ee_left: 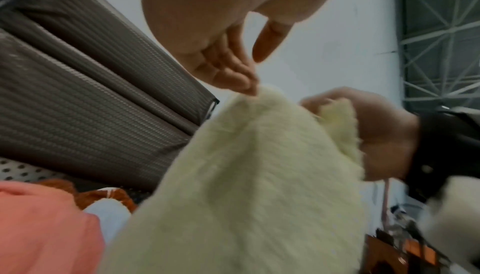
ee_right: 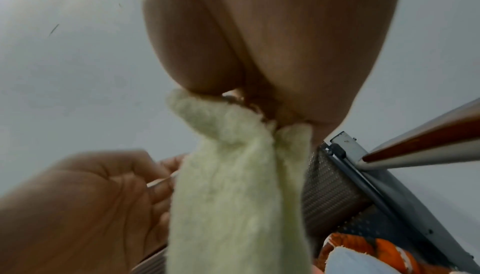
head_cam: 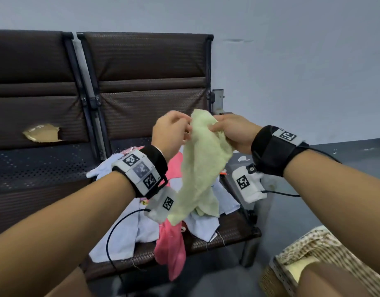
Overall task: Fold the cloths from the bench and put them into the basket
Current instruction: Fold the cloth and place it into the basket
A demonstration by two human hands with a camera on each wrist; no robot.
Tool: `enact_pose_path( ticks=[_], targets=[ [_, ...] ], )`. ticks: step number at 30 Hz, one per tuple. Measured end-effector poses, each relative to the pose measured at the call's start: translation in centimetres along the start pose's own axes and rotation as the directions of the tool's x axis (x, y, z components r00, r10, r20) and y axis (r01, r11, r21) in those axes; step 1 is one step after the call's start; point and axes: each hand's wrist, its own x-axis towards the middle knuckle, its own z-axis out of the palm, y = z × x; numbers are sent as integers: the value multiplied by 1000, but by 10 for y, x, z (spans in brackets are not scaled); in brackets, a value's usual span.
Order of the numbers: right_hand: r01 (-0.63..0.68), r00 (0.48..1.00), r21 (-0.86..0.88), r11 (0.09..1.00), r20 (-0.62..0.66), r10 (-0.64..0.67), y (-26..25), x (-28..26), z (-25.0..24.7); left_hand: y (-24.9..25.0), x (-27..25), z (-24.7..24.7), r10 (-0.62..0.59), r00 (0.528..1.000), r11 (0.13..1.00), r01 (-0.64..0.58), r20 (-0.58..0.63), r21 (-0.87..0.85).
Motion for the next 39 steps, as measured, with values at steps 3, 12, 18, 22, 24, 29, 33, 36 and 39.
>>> enact_pose_path(
  ticks=[3, 12, 18, 22, 24, 29, 33, 36, 39],
  targets=[
    [10, 986, 47, 999, 168, -18, -3, -8, -2, -3, 12, -11, -90, 988, 995, 95, 126, -37],
    [21, 990, -682, 731, 115, 79, -9, -3, -37, -5, 48, -32, -163, 916, 985, 128, 367, 117],
    [-2, 935, -687, 727, -258, -241, -17, 21, -48, 6, 83, -19, 141, 988, 925, -153, 59, 346],
    [148, 807, -531, 834, -422, -412, -31, 33, -45, 32, 96, -16, 200, 980, 966, -195, -16, 172],
    [200, 784, -492, 847, -438, -440, -30, 33, -44, 38, 94, -20, 216, 976, 973, -215, 0, 86],
    [208, 865, -512, 833, -300, -401, 14, 19, -36, -1, 62, -40, 56, 987, 983, -82, 153, 164],
    [141, 983, -624, 768, -3, -182, 84, -1, -21, -70, 14, -56, -255, 907, 922, 123, 337, 367],
    [59, 966, -703, 709, 219, 137, 134, -16, -7, -109, -19, -62, -511, 735, 811, 242, 446, 532],
    [-110, 878, -583, 805, 323, 354, 168, -27, 5, -128, -36, -64, -674, 573, 704, 307, 467, 640]
  ],
)
